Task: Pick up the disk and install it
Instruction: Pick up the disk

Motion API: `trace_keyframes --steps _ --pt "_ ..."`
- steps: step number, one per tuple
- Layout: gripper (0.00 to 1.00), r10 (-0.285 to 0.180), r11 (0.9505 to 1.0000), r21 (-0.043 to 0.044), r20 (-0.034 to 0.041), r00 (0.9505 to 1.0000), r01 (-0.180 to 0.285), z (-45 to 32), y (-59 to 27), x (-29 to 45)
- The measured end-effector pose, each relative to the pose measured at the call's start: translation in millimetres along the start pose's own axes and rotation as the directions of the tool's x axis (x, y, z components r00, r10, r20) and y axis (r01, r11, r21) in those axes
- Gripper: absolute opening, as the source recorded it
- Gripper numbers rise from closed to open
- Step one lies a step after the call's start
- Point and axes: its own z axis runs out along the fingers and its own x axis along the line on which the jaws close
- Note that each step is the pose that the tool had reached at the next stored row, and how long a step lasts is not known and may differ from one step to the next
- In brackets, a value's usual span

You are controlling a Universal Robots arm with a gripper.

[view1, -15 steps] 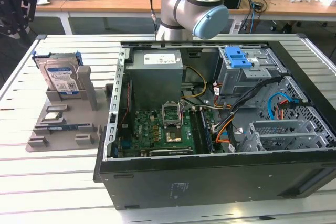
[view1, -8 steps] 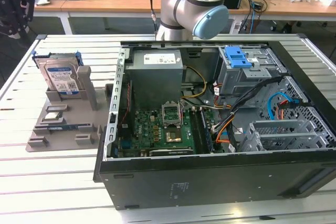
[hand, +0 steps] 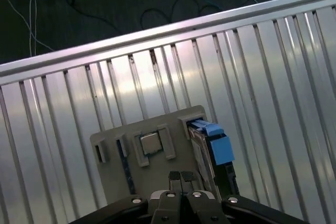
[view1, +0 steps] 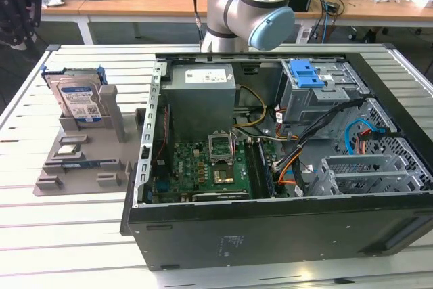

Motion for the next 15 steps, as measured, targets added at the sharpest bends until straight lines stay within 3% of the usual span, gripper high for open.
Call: trace_keyframes --steps 4,15 --pt "0.10 -0.069 0.9976 -0.0016 -0.0030 0.9976 0.069 0.0 0.0 0.0" --pt "0.10 -0.169 0.9855 -0.0045 -0.0073 0.9855 0.169 0.0 0.0 0.0"
